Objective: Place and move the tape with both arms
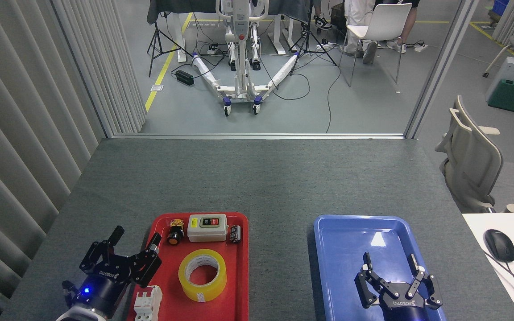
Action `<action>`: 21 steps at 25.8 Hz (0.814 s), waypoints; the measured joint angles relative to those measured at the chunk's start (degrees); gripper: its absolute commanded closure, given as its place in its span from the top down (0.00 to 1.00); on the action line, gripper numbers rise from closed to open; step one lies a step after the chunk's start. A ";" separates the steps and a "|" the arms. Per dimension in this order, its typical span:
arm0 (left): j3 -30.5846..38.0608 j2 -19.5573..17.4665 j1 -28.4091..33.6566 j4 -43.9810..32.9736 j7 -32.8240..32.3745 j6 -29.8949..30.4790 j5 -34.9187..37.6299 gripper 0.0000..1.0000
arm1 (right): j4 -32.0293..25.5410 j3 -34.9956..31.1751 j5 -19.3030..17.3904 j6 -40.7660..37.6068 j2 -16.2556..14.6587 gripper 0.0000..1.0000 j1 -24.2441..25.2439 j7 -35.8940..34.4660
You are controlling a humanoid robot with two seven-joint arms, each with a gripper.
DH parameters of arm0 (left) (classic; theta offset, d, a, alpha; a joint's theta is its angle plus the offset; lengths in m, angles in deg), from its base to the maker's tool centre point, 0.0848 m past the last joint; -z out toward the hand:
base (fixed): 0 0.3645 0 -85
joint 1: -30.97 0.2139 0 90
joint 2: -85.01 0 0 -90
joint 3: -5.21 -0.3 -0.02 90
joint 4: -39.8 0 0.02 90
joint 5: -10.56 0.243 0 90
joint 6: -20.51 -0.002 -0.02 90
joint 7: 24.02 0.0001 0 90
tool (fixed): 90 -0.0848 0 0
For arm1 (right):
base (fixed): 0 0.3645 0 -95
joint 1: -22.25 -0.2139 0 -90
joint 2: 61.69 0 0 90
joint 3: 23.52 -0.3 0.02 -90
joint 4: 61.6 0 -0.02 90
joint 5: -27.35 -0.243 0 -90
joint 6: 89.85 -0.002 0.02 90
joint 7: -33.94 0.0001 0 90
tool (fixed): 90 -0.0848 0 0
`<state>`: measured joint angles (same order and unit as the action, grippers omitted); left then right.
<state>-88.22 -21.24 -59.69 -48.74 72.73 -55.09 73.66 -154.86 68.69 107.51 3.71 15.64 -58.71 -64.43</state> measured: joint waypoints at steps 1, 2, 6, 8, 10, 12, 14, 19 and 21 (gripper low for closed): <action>-0.06 -0.20 -0.05 0.06 -0.03 -0.19 -0.03 1.00 | 0.00 -0.01 0.00 0.00 0.00 1.00 0.01 -0.05; -0.19 -0.36 -0.27 0.11 -0.12 -0.41 -0.12 1.00 | 0.00 -0.01 0.00 0.00 0.01 1.00 0.01 -0.13; -3.40 -1.25 -4.18 0.38 -3.75 -0.61 -0.37 1.00 | 0.00 0.02 0.00 0.00 0.01 1.00 0.02 -0.19; -6.98 -3.06 -7.72 0.97 -10.97 -0.79 -0.47 1.00 | 0.00 0.04 0.05 0.00 0.01 1.00 0.02 -0.22; -10.24 -4.86 -11.28 1.41 -21.83 -1.54 -0.63 1.00 | 0.00 0.06 0.15 0.00 0.02 1.00 0.01 -0.24; -12.32 -5.83 -14.10 1.65 -34.68 -2.13 -0.73 1.00 | 0.00 0.07 0.27 0.00 0.06 1.00 0.01 -0.24; -13.42 -6.08 -16.75 2.00 -47.04 -2.42 -0.59 1.00 | 0.00 0.07 0.61 -0.10 0.20 1.00 0.01 -0.24; -15.30 -3.10 -22.14 5.10 -65.22 -4.02 -0.41 1.00 | 0.06 0.12 1.39 -0.19 0.62 1.00 0.01 -0.24; -16.15 -1.53 -23.10 6.05 -67.82 -8.16 -0.35 1.00 | 0.08 0.15 1.60 -0.21 0.87 1.00 0.05 -0.27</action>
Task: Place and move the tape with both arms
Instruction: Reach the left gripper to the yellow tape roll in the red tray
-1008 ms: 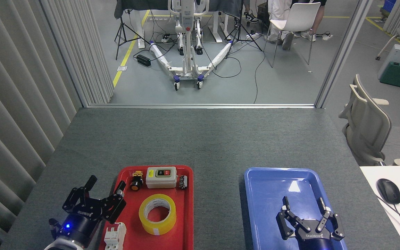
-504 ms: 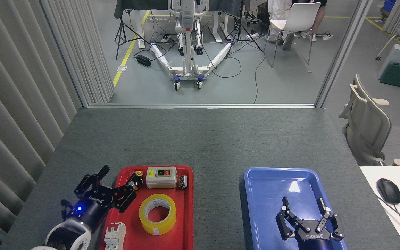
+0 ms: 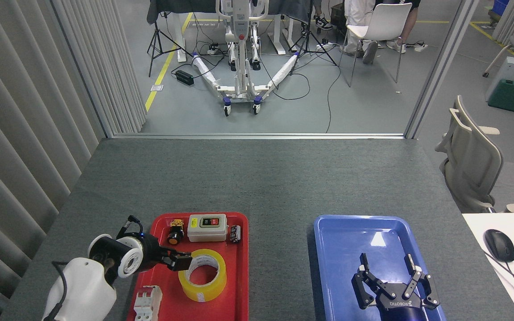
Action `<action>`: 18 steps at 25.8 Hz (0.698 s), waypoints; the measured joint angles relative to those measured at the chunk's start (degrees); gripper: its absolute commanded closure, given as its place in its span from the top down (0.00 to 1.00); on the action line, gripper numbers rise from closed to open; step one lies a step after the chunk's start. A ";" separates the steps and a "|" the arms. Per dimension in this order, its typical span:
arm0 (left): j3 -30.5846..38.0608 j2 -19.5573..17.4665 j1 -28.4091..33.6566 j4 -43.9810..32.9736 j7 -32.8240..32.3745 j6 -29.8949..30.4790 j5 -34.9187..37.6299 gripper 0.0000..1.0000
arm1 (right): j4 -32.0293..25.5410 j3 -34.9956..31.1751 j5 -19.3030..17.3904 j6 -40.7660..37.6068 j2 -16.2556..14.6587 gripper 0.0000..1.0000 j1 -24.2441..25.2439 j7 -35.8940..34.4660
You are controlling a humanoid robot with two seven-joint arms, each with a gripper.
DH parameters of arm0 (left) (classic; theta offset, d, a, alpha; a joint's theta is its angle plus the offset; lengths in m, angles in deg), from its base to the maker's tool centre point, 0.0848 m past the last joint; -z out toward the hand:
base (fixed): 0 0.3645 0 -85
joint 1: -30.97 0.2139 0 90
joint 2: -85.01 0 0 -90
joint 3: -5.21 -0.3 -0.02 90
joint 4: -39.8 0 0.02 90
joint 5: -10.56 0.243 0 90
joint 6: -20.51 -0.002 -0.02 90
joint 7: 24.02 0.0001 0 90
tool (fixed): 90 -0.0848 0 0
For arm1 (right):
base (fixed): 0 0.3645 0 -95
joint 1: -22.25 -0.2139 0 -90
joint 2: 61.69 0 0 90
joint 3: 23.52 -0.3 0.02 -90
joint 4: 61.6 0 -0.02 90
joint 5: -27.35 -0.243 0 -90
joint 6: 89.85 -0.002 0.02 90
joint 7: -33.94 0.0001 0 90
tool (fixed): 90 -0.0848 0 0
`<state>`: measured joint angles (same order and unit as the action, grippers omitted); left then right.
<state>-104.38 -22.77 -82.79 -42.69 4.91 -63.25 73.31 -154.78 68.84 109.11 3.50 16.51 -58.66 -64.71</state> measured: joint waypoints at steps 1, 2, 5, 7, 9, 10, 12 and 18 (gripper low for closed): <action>-0.62 0.55 -0.31 0.38 -0.65 -2.72 0.02 1.00 | 0.00 0.00 0.08 -0.02 0.08 1.00 0.01 -0.01; -1.81 1.22 -0.56 0.78 -1.23 -6.04 0.01 1.00 | 0.01 0.01 0.12 -0.02 0.14 1.00 0.03 -0.08; -5.58 2.12 -1.07 1.30 -2.06 -15.73 -0.12 1.00 | 0.01 0.01 0.21 -0.02 0.25 1.00 0.04 -0.21; -7.08 2.34 -1.48 1.40 -2.37 -18.82 -0.25 1.00 | 0.01 -0.06 0.23 -0.04 0.30 1.00 0.05 -0.11; -7.91 2.72 -1.92 1.59 -2.66 -19.87 -0.42 1.00 | 0.02 -0.10 0.28 -0.14 0.32 1.00 0.05 0.01; -8.10 2.84 -2.11 1.93 -2.94 -20.22 -0.45 1.00 | 0.02 -0.12 0.34 -0.21 0.29 1.00 0.05 0.02; -8.28 3.23 -2.76 3.07 -3.67 -20.56 -0.50 1.00 | 0.09 -0.20 0.47 -0.44 0.12 1.00 0.05 0.05; -8.21 4.36 -6.47 9.20 -8.19 -20.83 -0.45 0.99 | 0.25 -0.32 0.81 -1.16 0.04 1.00 0.02 0.09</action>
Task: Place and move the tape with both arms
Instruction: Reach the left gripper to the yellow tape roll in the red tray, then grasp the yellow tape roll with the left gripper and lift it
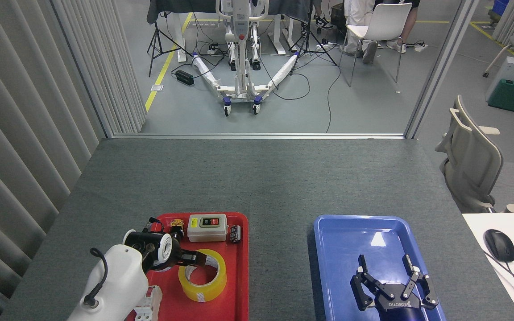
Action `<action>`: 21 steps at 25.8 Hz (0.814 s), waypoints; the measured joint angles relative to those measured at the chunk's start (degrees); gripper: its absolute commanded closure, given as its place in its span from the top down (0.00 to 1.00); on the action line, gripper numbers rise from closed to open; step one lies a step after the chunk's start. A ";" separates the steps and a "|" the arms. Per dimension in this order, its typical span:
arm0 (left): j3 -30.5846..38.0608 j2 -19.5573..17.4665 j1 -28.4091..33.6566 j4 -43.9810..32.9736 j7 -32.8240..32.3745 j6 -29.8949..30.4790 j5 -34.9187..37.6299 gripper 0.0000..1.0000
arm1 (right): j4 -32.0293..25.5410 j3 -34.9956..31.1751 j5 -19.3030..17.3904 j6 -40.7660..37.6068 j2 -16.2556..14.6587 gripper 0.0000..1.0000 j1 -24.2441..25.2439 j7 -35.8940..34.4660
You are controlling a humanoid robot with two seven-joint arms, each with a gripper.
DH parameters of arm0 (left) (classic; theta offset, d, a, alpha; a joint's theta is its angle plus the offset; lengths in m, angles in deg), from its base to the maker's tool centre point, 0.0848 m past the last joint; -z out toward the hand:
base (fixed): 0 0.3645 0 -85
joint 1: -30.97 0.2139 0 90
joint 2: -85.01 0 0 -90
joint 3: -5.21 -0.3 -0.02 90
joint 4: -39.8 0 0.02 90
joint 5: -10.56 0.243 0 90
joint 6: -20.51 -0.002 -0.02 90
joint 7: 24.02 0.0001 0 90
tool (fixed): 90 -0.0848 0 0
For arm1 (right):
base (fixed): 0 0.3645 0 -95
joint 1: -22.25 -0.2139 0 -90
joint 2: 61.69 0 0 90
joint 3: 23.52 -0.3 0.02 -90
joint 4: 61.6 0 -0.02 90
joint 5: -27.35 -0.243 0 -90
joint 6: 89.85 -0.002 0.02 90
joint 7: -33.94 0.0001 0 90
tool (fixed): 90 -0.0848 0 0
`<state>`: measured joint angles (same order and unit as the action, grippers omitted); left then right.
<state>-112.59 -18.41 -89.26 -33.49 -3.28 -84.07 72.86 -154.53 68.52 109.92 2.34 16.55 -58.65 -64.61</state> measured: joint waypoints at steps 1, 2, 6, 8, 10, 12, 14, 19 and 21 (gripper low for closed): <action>0.03 0.16 -0.32 0.70 -0.61 0.00 0.03 0.99 | 0.01 -0.03 0.14 -0.07 0.00 1.00 -0.08 0.00; 0.05 0.26 -0.61 1.15 -1.07 0.00 0.05 0.99 | 0.02 -0.08 0.22 -0.10 -0.09 1.00 -0.21 0.01; -0.11 0.59 -1.35 2.48 -1.96 0.08 -0.02 0.99 | 0.02 -0.11 0.44 -0.33 -0.23 1.00 -0.48 0.03; -0.18 1.09 -1.43 3.61 -2.22 0.61 -0.09 0.99 | 0.01 0.02 0.60 -0.35 0.02 1.00 -0.48 0.03; -0.22 1.73 -1.58 4.90 -2.36 1.15 -0.11 0.98 | -0.02 0.18 0.80 -0.41 0.20 1.00 -0.37 0.03; -0.28 2.09 -2.05 6.22 -2.52 1.44 -0.14 0.84 | -0.06 0.27 0.91 -0.41 0.28 1.00 -0.31 0.03; -0.34 2.24 -2.53 7.26 -2.52 1.68 -0.15 0.75 | -0.11 0.31 0.97 -0.41 0.31 1.00 -0.26 0.03; -1.26 2.43 -2.95 9.41 -2.63 2.54 -0.21 0.37 | -0.11 0.38 1.01 -0.40 0.34 1.00 -0.16 0.03; -1.71 2.52 -3.08 9.70 -2.63 3.61 -0.25 0.37 | -0.11 0.43 1.02 -0.37 0.43 1.00 -0.15 0.03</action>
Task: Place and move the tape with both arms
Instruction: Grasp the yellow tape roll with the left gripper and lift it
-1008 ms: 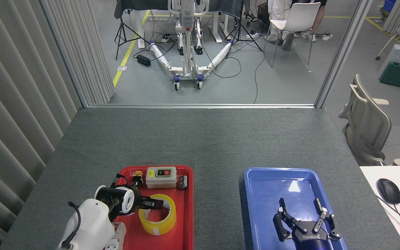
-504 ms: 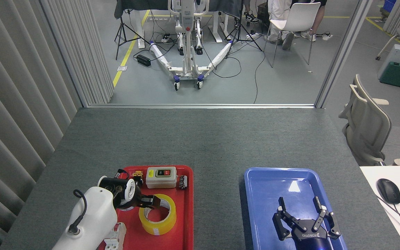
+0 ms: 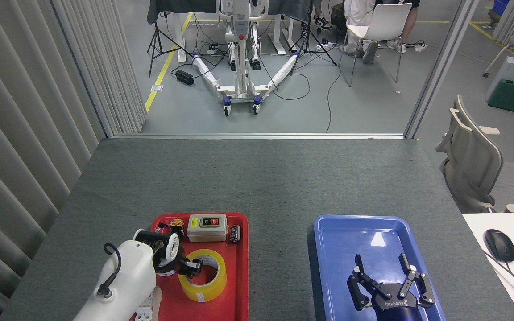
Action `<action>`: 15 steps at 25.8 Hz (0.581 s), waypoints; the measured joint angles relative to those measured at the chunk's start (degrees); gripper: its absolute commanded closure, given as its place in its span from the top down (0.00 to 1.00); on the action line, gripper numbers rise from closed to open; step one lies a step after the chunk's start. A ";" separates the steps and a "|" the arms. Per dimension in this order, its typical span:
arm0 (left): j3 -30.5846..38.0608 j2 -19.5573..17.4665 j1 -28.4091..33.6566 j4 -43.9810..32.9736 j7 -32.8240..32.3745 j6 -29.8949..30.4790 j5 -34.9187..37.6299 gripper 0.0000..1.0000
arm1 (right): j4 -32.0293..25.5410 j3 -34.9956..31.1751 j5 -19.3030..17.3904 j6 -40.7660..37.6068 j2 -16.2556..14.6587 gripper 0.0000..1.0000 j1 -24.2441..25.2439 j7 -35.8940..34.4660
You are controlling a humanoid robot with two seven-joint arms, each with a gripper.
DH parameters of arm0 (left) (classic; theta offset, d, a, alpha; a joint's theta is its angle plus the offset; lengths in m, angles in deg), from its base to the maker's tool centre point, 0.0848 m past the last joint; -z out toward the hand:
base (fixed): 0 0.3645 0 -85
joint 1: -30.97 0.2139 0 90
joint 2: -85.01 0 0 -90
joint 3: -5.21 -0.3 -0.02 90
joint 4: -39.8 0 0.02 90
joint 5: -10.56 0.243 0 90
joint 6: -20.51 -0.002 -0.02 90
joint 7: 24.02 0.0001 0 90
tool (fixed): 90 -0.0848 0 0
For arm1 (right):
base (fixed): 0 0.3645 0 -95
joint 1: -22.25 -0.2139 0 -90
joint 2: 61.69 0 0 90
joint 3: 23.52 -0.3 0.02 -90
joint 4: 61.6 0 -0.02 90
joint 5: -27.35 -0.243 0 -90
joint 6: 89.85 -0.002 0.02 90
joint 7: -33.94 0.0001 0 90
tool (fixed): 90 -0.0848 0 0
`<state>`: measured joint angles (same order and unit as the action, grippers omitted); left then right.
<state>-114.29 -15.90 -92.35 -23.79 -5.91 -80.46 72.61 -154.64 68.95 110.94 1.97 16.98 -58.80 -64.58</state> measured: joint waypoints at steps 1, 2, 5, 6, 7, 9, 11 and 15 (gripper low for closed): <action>-0.05 0.00 -0.05 -0.02 0.00 0.82 -0.05 0.36 | 0.00 0.02 0.04 0.04 0.08 1.00 0.00 0.00; -0.06 -0.05 -0.19 -0.07 -0.02 1.67 -0.09 0.36 | -0.01 0.05 0.14 0.05 0.25 1.00 0.02 0.00; 0.58 -0.34 -1.29 -0.15 0.00 5.45 -1.26 0.30 | -0.01 0.10 0.58 0.05 0.58 1.00 0.03 0.00; 1.33 -0.48 -1.62 -0.15 0.08 6.82 -2.36 0.23 | -0.01 0.10 0.68 0.08 0.66 1.00 0.05 0.00; 2.30 -0.65 -1.87 -0.14 0.10 8.76 -4.15 0.11 | -0.01 0.10 0.74 0.08 0.69 1.00 0.06 0.00; 4.39 -0.91 -2.30 -0.22 0.61 13.04 -8.82 0.00 | 0.01 0.10 0.81 0.12 0.74 1.00 0.08 0.00; 5.90 -1.53 -2.37 -0.11 0.63 17.17 -13.50 0.00 | 0.03 0.09 0.85 0.13 0.76 1.00 0.09 0.00; 7.02 -2.98 -2.47 0.28 1.27 22.07 -18.99 0.00 | 0.04 0.09 0.87 0.14 0.78 1.00 0.09 0.01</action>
<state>-107.27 -18.87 -94.82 -23.51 -4.65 -58.39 53.62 -154.60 69.04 111.81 2.11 17.76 -58.71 -64.57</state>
